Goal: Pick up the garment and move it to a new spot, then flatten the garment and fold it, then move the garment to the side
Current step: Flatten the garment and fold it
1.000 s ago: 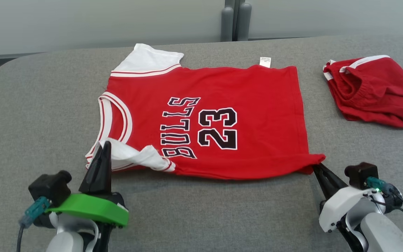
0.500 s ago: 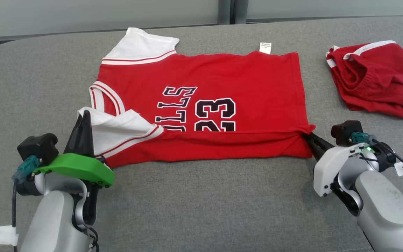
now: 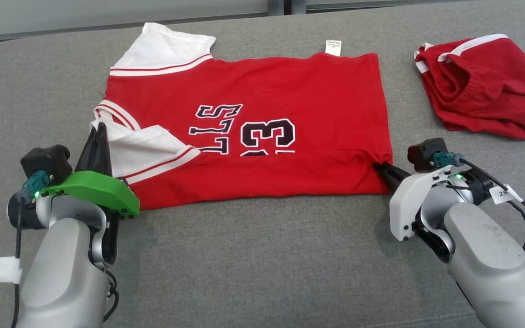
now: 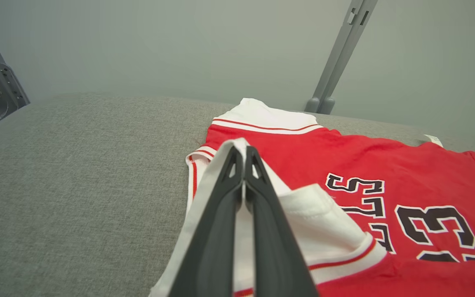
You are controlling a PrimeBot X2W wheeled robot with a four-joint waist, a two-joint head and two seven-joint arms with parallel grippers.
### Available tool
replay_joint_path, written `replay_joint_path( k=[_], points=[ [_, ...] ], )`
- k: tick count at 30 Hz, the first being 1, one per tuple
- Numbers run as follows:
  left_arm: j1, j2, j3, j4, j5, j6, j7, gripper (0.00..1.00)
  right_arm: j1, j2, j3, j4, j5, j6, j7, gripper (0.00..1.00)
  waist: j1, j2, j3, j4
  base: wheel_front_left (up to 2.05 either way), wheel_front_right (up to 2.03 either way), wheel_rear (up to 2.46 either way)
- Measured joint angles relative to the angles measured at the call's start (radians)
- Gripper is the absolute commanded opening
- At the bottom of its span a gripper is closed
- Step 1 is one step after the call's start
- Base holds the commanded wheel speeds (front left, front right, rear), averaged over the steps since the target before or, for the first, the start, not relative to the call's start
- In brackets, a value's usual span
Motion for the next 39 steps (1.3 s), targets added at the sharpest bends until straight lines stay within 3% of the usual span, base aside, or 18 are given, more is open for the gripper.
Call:
replay_joint_path(
  k=[1, 2, 3, 4, 5, 6, 7, 18, 28, 39],
  points=[
    [-0.016, 0.001, -0.008, 0.032, 0.004, -0.001, 0.000, 0.00, -0.010, 0.002, 0.009, 0.012, 0.005, 0.001, 0.002, 0.16, 0.0000, 0.0000, 0.002, -0.005, 0.00, 0.00, 0.00],
    [-0.023, 0.001, -0.009, 0.043, 0.007, -0.002, 0.000, 0.00, -0.015, 0.001, 0.014, 0.016, 0.010, 0.001, 0.002, 0.47, 0.0000, 0.0000, 0.003, -0.007, 0.00, 0.00, 0.00],
    [-0.031, 0.001, -0.009, 0.056, 0.008, -0.003, -0.001, 0.04, -0.019, 0.000, 0.016, 0.021, 0.010, 0.001, 0.002, 0.88, 0.0000, 0.0000, 0.003, -0.009, 0.00, 0.00, 0.00],
    [-0.040, 0.000, -0.011, 0.066, 0.008, -0.003, -0.001, 0.27, -0.021, 0.000, 0.016, 0.024, 0.014, 0.001, 0.002, 1.00, 0.0000, 0.0000, 0.004, -0.010, 0.00, 0.00, 0.00],
    [-0.048, -0.001, -0.010, 0.075, 0.008, -0.003, -0.002, 0.44, -0.023, 0.000, 0.016, 0.027, 0.019, 0.001, 0.002, 1.00, 0.0000, 0.0000, 0.004, -0.011, 0.00, 0.00, 0.00],
    [-0.055, -0.001, -0.009, 0.086, 0.008, -0.003, -0.007, 0.90, -0.027, 0.000, 0.017, 0.030, 0.023, 0.001, 0.000, 1.00, 0.0000, 0.0000, 0.005, -0.012, 0.00, 0.00, 0.00],
    [-0.060, -0.001, -0.007, 0.097, 0.008, -0.003, -0.010, 1.00, -0.032, 0.000, 0.019, 0.033, 0.028, 0.001, -0.004, 1.00, 0.0000, 0.0000, 0.004, -0.013, 0.00, 0.00, 0.00],
    [-0.085, 0.000, 0.025, 0.181, 0.005, -0.005, -0.036, 1.00, -0.057, -0.033, 0.018, 0.043, 0.059, 0.001, -0.053, 1.00, -0.0001, 0.0000, -0.010, -0.014, 0.00, 0.00, 0.00],
    [-0.035, -0.031, 0.091, 0.191, -0.119, -0.061, -0.051, 1.00, -0.042, -0.044, -0.073, 0.015, 0.112, -0.003, -0.178, 1.00, -0.0001, 0.0000, -0.044, -0.005, 0.00, 0.00, 0.00],
    [0.121, -0.036, 0.102, 0.194, -0.179, -0.100, -0.053, 1.00, 0.126, 0.020, -0.189, 0.001, 0.240, -0.065, -0.261, 1.00, -0.0001, 0.0000, -0.091, 0.022, 0.00, 0.00, 0.00]
  ],
)
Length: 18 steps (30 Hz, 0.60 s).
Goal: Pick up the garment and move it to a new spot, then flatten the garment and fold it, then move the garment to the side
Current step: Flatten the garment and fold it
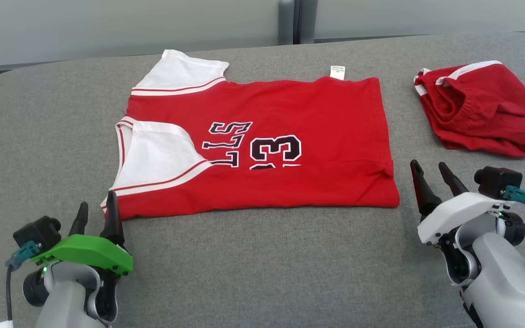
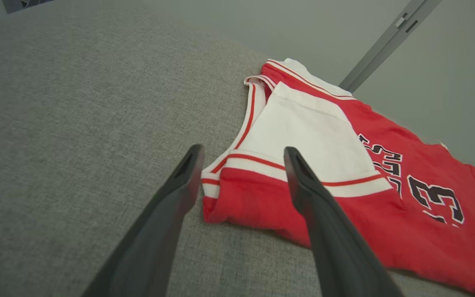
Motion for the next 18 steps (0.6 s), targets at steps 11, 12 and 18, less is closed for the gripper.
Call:
replay_joint_path(
  k=[11, 12, 18],
  points=[
    [0.049, -0.001, -0.015, 0.032, -0.033, -0.010, 0.059, 1.00, 0.051, 0.057, 0.016, -0.034, 0.022, -0.014, -0.010, 1.00, 0.0000, 0.0000, -0.003, -0.005, 0.00, 0.00, 0.00],
    [0.049, -0.001, -0.014, 0.032, -0.040, -0.010, 0.066, 1.00, 0.051, 0.061, 0.020, -0.037, 0.021, -0.014, -0.010, 1.00, 0.0000, 0.0000, -0.002, -0.008, 0.00, 0.00, 0.00],
    [0.048, -0.002, -0.007, 0.032, -0.063, -0.012, 0.075, 1.00, 0.062, 0.072, 0.044, -0.048, 0.012, -0.011, -0.009, 1.00, 0.0000, 0.0000, 0.012, -0.025, 0.00, 0.00, 0.00]
  ],
)
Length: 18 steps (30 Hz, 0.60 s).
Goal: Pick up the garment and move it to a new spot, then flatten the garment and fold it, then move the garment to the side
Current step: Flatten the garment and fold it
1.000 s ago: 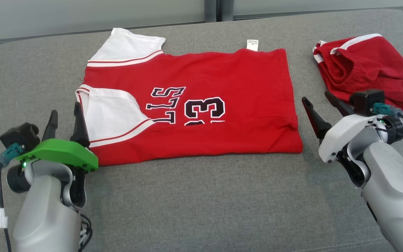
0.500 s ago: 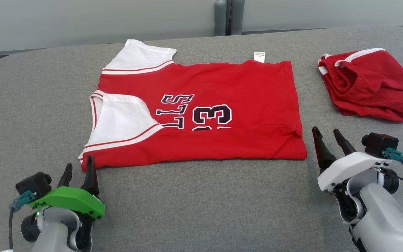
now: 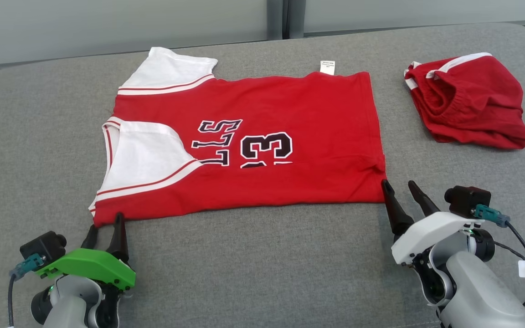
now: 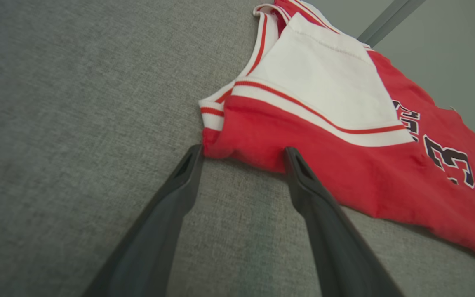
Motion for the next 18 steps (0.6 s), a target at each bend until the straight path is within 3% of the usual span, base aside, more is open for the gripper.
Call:
replay_joint_path(
  k=[2, 6, 10, 13, 18],
  points=[
    [-0.002, 0.000, 0.000, -0.001, -0.003, -0.001, 0.001, 0.96, 0.009, 0.001, 0.003, 0.000, 0.000, 0.000, 0.000, 1.00, 0.0000, 0.0000, 0.005, -0.005, 0.00, 0.00, 0.00],
    [-0.014, -0.002, 0.003, -0.004, -0.009, -0.001, 0.006, 0.48, 0.019, 0.001, 0.003, 0.000, 0.000, 0.000, 0.000, 1.00, 0.0000, 0.0000, 0.018, -0.011, 0.00, 0.00, 0.00],
    [-0.030, -0.004, 0.011, -0.009, -0.019, -0.001, 0.000, 0.29, 0.028, 0.004, 0.006, 0.005, 0.001, 0.005, 0.000, 1.00, 0.0000, 0.0000, 0.024, -0.010, 0.00, 0.00, 0.00],
    [-0.039, -0.004, 0.012, -0.011, -0.019, -0.001, -0.002, 0.00, 0.028, 0.011, 0.009, 0.009, 0.002, 0.006, 0.004, 1.00, 0.0000, 0.0000, 0.028, -0.007, 0.00, 0.00, 0.00],
    [-0.053, -0.006, 0.008, -0.011, -0.019, -0.001, -0.019, 0.00, 0.026, 0.024, 0.018, 0.036, 0.011, 0.009, 0.022, 1.00, 0.0000, 0.0000, 0.035, -0.001, 0.00, 0.00, 0.00]
  ],
)
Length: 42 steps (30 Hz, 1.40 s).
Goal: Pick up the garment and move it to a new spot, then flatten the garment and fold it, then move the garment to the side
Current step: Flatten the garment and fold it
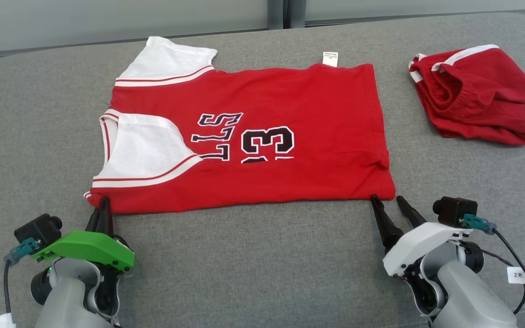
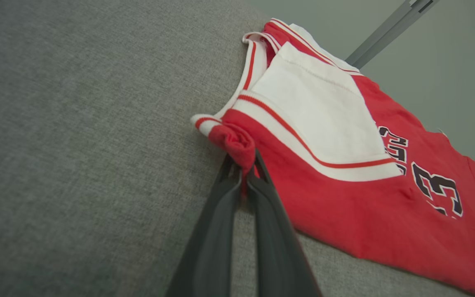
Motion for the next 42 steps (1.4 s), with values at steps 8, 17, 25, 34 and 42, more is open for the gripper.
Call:
replay_joint_path(
  k=[8, 17, 25, 34, 42],
  points=[
    [-0.014, -0.002, -0.015, 0.001, 0.000, 0.000, -0.009, 0.00, -0.037, 0.007, 0.008, 0.039, 0.002, 0.007, 0.008, 0.45, 0.0000, 0.0000, 0.013, 0.010, 0.00, 0.00, 0.00],
    [-0.019, -0.006, -0.019, 0.001, 0.000, 0.000, -0.027, 0.00, -0.051, 0.007, 0.015, 0.052, 0.001, 0.024, -0.005, 0.00, 0.0000, 0.0000, 0.011, 0.018, 0.00, 0.00, 0.00],
    [0.005, -0.007, -0.023, -0.018, 0.000, -0.009, -0.044, 0.00, -0.045, -0.022, 0.004, 0.036, 0.001, 0.039, -0.031, 0.00, 0.0000, 0.0000, -0.017, 0.016, 0.00, 0.00, 0.00],
    [0.093, -0.008, -0.039, -0.093, 0.000, -0.014, -0.053, 0.00, 0.040, -0.033, -0.012, -0.046, 0.012, 0.041, -0.041, 0.00, 0.0000, 0.0000, -0.056, 0.013, 0.00, 0.00, 0.00],
    [0.191, -0.007, -0.013, -0.189, -0.007, -0.017, -0.056, 0.00, 0.118, -0.062, -0.021, -0.147, 0.019, 0.041, -0.049, 0.00, 0.0000, 0.0000, -0.080, 0.003, 0.00, 0.00, 0.00]
  ],
)
